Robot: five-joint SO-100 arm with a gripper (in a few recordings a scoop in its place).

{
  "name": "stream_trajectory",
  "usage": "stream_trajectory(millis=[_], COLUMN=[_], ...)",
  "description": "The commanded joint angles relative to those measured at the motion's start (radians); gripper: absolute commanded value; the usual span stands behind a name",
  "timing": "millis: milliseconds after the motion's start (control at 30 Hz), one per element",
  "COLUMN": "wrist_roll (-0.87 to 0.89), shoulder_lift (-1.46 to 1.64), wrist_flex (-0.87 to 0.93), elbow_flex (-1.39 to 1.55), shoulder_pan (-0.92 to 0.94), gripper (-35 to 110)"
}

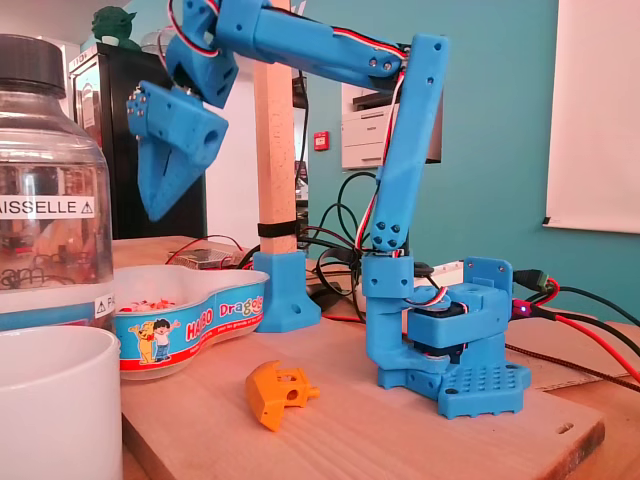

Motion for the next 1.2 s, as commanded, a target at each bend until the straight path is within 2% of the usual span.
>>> stream_trajectory(millis=[0,300,667,1167], wrist_roll=[0.017,0.002,-0.002,0.017], shoulder_lift=[-0.020,-0.181,-0.198,-0.390], wrist_flex=[-0.006,-0.005,-0.006,-0.063], elbow_flex=[0.017,0.046,0.041,-0.034], shoulder_pan=[0.005,0.003,0.003,-0.060], gripper=[-3,0,21,22])
